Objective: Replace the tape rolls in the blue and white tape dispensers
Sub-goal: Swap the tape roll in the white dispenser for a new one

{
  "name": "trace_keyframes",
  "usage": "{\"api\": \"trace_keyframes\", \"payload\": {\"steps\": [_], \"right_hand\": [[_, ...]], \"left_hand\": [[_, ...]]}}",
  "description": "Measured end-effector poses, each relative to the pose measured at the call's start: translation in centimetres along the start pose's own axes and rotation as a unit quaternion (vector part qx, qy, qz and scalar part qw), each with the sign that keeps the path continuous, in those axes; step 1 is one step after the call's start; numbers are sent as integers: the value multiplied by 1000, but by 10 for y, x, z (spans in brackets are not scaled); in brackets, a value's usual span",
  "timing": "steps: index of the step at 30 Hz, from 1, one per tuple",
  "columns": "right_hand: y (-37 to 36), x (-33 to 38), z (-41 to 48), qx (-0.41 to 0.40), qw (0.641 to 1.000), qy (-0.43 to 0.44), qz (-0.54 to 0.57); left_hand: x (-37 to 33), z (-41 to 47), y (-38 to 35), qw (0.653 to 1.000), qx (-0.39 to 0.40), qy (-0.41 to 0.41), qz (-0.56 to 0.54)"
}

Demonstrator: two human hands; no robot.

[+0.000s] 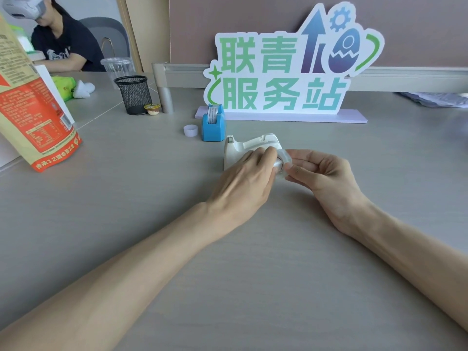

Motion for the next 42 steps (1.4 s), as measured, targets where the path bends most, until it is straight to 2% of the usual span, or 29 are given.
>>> {"api": "trace_keyframes", "payload": {"steps": [7,13,19,25,33,42], "right_hand": [[1,0,0,-25,998,7,-60],[3,0,3,-39,997,-41,57],[1,1,2,3,997,-33,66],[1,0,2,22,994,-32,100],[-2,1,0,22,996,-23,81],[-7,7,0,-10,999,-3,46]], "left_hand": [[1,2,-4,998,5,41,-50],[6,1,1,989,-14,78,-128],[-2,1,5,983,-25,70,-168],[4,0,9,973,-43,109,-197],[5,-2,8,980,-54,103,-161],[6,1,9,975,-54,124,-174]]}}
Point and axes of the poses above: each hand's wrist, its own z-axis towards the middle knuckle, its own y-axis out of the back of the hand, x = y × z, the point moved 5 cm from there along z, towards the middle knuckle, and after that the axes turned 8 degrees about -z, right-handed, at the moved point
